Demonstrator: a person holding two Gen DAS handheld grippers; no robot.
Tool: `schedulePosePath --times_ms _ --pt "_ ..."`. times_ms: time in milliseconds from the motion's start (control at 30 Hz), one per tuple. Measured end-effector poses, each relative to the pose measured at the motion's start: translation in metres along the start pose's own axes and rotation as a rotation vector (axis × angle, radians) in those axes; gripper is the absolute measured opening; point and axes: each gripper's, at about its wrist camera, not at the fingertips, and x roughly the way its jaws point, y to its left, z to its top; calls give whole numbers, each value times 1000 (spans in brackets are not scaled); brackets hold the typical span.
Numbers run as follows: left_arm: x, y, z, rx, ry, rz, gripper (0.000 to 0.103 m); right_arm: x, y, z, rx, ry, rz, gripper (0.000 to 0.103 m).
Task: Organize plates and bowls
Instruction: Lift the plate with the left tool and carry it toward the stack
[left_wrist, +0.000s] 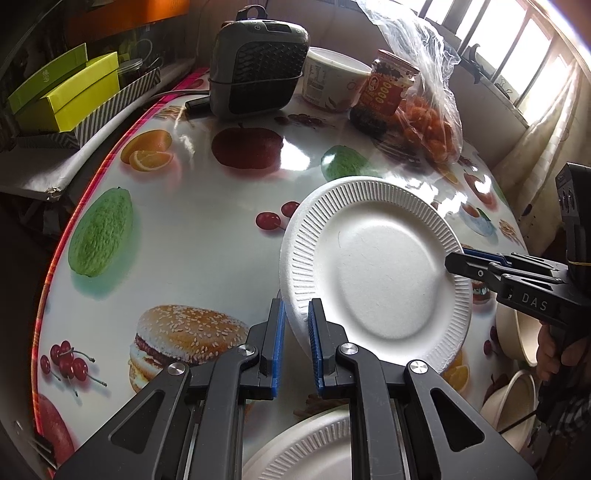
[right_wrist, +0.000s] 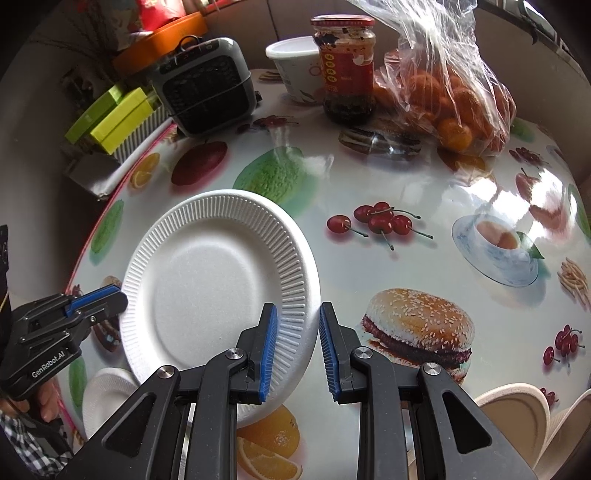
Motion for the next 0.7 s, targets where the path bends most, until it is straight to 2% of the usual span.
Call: schedulePosePath --times_ms 700 --pt "-30 -7 -15 21 -36 -5 14 -33 12 -22 -13 -32 3 23"
